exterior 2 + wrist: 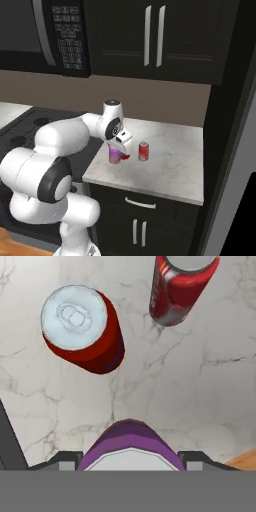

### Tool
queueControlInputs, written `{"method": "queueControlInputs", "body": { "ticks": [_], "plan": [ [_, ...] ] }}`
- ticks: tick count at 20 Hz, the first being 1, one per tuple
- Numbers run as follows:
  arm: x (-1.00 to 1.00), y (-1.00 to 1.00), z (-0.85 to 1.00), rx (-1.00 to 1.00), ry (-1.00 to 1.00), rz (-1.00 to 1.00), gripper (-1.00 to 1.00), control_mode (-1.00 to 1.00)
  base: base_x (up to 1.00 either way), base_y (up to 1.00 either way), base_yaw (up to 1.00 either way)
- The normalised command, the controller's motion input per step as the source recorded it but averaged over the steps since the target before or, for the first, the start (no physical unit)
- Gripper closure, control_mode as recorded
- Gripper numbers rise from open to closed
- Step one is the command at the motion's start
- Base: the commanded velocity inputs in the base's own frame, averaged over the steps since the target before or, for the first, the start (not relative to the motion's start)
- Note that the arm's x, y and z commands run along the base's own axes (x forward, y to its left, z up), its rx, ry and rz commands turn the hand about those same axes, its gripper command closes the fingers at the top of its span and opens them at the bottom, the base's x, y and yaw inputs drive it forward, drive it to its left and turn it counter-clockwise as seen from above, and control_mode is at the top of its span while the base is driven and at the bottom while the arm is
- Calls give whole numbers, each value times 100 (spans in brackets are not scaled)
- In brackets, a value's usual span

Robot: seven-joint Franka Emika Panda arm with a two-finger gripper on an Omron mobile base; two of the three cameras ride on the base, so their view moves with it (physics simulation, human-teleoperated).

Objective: Four empty soda cans are scattered around the kitchen. Gather all the cans and cluster them next to the stove for recycling.

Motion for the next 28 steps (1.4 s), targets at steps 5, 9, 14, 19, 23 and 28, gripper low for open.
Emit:
{"method": "queueControlInputs", "body": {
  "ticks": [5,9,14,19,23,28],
  "plan": [
    [23,-14,-14,0,0,0,100,-100,0,0,0],
    [12,-10,-22,-1,1,0,100,-100,0,0,0],
    [8,-8,-24,0,0,0,100,-100,0,0,0],
    [12,-3,-23,0,0,0,100,-100,0,0,0],
    [6,-1,-25,-1,0,0,100,-100,0,0,0],
    [6,0,-25,0,0,0,100,-100,0,0,0]
  ]
}}
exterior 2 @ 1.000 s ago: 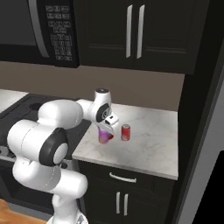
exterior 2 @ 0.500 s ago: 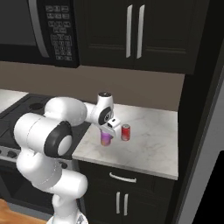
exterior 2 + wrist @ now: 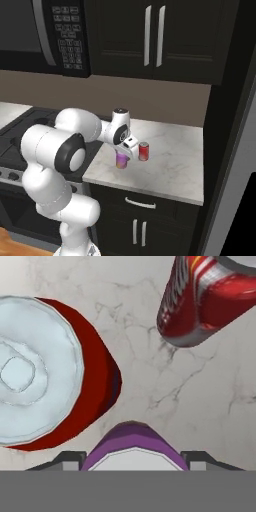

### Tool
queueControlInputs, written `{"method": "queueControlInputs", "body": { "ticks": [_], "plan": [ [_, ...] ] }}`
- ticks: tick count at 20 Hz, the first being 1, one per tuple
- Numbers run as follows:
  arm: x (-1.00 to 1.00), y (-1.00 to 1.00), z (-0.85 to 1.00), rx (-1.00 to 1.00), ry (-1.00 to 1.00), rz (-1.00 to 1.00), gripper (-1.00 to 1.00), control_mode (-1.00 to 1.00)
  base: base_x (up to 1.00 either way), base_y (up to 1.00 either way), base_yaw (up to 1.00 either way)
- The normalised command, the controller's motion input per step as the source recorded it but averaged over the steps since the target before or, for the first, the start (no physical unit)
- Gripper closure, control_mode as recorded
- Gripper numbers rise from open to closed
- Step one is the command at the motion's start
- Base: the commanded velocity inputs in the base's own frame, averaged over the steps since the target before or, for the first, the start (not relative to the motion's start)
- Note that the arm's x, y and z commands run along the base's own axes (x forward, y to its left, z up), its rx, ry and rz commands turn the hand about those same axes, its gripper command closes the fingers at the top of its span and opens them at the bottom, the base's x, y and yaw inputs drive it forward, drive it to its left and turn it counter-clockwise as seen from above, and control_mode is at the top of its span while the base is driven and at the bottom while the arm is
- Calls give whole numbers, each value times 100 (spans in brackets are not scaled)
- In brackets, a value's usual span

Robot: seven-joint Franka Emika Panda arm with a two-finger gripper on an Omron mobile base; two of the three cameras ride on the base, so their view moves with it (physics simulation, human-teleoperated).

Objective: Four empty soda cans are scattered around the kitchen. Gather all the cans and cluster them next to the stove for recycling.

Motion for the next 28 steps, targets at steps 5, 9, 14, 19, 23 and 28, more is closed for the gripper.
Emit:
{"method": "queueControlInputs", "body": {
  "ticks": [5,9,14,19,23,28],
  "plan": [
    [6,0,-24,0,0,0,100,-100,0,0,0],
    [-1,0,-24,0,0,0,100,-100,0,0,0],
    [-9,-3,-21,0,2,0,-100,-100,0,0,0],
    [-9,-7,1,0,-2,0,-100,-100,0,0,0],
    [-6,-1,17,1,-5,0,-100,-100,0,0,0],
    [0,0,35,0,-3,0,-100,-100,0,0,0]
  ]
}}
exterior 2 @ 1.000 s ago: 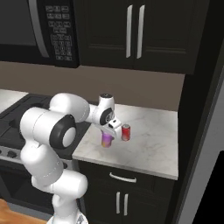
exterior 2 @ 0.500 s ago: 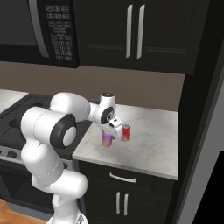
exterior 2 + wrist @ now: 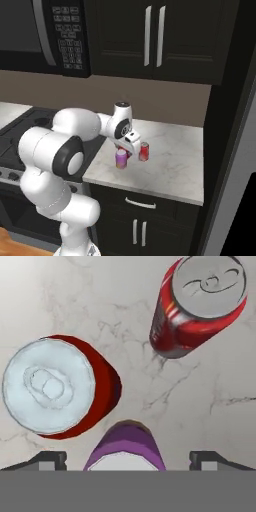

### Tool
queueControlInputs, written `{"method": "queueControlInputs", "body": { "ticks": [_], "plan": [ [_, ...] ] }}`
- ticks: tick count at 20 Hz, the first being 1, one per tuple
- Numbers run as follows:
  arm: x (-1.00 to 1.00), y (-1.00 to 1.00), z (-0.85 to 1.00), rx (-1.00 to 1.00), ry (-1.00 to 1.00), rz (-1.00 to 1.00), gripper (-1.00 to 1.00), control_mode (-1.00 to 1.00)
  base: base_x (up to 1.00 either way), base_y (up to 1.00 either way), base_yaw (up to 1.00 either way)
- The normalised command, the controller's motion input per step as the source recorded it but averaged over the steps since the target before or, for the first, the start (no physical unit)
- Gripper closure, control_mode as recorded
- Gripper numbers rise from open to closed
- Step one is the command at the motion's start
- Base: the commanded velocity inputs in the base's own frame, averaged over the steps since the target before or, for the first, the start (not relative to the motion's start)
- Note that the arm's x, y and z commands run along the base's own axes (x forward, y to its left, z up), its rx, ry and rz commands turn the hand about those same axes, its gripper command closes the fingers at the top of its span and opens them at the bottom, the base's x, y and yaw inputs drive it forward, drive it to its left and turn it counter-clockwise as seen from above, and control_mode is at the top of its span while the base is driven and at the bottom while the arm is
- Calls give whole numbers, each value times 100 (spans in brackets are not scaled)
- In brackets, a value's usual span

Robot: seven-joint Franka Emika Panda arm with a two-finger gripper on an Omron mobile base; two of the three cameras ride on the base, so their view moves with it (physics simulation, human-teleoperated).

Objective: Four empty soda cans are scattered around the kitchen. Gather all the cans and cluster them next to the stove for recycling.

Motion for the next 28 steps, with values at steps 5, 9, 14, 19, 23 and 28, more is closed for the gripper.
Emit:
{"method": "queueControlInputs", "body": {
  "ticks": [5,9,14,19,23,28],
  "plan": [
    [-14,1,46,0,-9,0,-100,-100,0,0,0],
    [-37,0,19,0,-12,0,-100,-100,0,0,0],
    [-53,3,0,-3,-5,0,-100,-100,0,0,0],
    [-45,10,5,-5,-1,0,-100,-100,0,0,0],
    [-42,9,13,-4,0,1,-100,-100,0,0,0],
    [-47,1,6,0,0,4,-100,-100,0,0,0]
  ]
}}
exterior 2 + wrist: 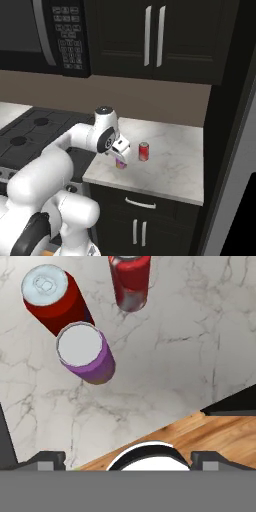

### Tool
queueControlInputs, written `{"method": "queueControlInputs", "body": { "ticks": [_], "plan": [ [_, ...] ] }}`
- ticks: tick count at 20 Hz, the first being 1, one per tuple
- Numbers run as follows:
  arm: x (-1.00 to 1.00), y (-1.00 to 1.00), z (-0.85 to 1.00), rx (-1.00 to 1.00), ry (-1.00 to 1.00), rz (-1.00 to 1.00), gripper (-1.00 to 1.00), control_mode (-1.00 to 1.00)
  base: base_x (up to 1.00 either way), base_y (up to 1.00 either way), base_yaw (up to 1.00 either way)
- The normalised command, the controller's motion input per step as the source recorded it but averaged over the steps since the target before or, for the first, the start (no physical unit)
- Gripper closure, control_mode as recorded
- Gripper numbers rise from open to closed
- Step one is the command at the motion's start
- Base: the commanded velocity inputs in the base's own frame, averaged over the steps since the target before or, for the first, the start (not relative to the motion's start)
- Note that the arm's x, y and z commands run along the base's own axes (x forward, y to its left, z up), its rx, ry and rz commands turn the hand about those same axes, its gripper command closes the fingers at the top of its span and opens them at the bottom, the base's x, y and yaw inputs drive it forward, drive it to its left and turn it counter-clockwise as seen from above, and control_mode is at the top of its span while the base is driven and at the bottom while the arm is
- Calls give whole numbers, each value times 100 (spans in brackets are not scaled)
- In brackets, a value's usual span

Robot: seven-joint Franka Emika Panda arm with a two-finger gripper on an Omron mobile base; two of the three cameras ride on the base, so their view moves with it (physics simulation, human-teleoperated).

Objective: Four empty soda cans are scattered around the kitchen. Gather all the cans and cluster them next to the stove for recycling.

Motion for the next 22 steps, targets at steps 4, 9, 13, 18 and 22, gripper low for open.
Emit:
{"method": "queueControlInputs", "body": {
  "ticks": [4,9,13,18,22],
  "plan": [
    [-29,6,4,0,0,3,-100,-100,0,0,0],
    [-1,0,0,0,0,0,-100,-100,0,0,0],
    [0,0,0,0,0,0,-100,100,-3,0,0],
    [0,0,0,0,0,0,-100,100,-54,-3,0],
    [0,0,0,0,0,0,-100,100,-66,0,0]
  ]
}}
